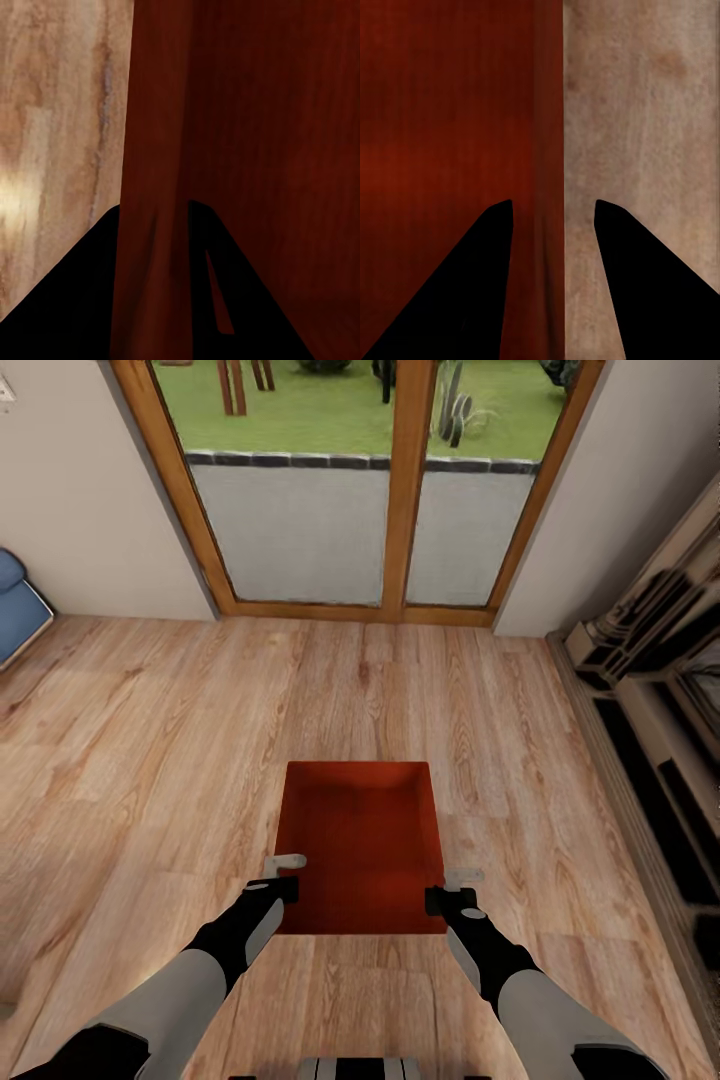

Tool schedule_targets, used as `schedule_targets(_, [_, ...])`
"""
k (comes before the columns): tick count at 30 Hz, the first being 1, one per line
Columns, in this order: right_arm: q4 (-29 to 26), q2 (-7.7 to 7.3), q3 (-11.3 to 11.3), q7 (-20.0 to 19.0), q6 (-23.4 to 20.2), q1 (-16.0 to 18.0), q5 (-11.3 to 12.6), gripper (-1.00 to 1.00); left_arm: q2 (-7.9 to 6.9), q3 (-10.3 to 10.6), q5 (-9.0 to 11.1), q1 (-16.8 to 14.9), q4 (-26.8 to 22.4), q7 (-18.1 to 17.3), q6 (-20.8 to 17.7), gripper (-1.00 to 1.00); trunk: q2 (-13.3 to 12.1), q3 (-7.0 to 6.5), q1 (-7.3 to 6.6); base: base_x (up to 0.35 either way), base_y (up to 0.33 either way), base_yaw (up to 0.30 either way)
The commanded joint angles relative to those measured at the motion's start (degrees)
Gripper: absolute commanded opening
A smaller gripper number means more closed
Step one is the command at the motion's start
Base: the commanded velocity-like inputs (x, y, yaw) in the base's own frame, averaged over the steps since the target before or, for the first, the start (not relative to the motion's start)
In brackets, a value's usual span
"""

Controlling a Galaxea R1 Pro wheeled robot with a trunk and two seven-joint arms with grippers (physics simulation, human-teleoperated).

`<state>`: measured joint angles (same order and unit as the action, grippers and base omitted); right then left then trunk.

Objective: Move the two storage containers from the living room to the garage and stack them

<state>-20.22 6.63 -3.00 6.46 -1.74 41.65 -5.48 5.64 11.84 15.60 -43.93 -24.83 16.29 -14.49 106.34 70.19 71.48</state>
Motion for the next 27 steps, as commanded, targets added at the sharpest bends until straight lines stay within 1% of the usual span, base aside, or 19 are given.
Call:
schedule_targets(1, [0.0,0.05,-0.6,0.3,-0.1,0.0,-0.7,-1.00,-0.08,0.6,-0.2,0.0,-0.2,0.8,-0.4,-1.00,-0.4,-0.16,-0.23,0.000,0.000,0.000])
schedule_targets(22, [0.0,0.05,-0.7,0.2,0.4,0.0,-0.6,-1.00,-0.03,0.6,-0.2,0.0,-0.2,0.8,-0.4,-1.00,-8.8,-3.93,-4.84,0.000,0.000,0.000])
schedule_targets(27, [0.0,-0.02,-0.7,0.3,1.2,0.0,-0.6,-1.00,-0.03,0.6,-0.2,0.0,-0.2,0.8,-0.4,-1.00,-10.8,-4.82,-5.94,0.000,0.000,0.000])
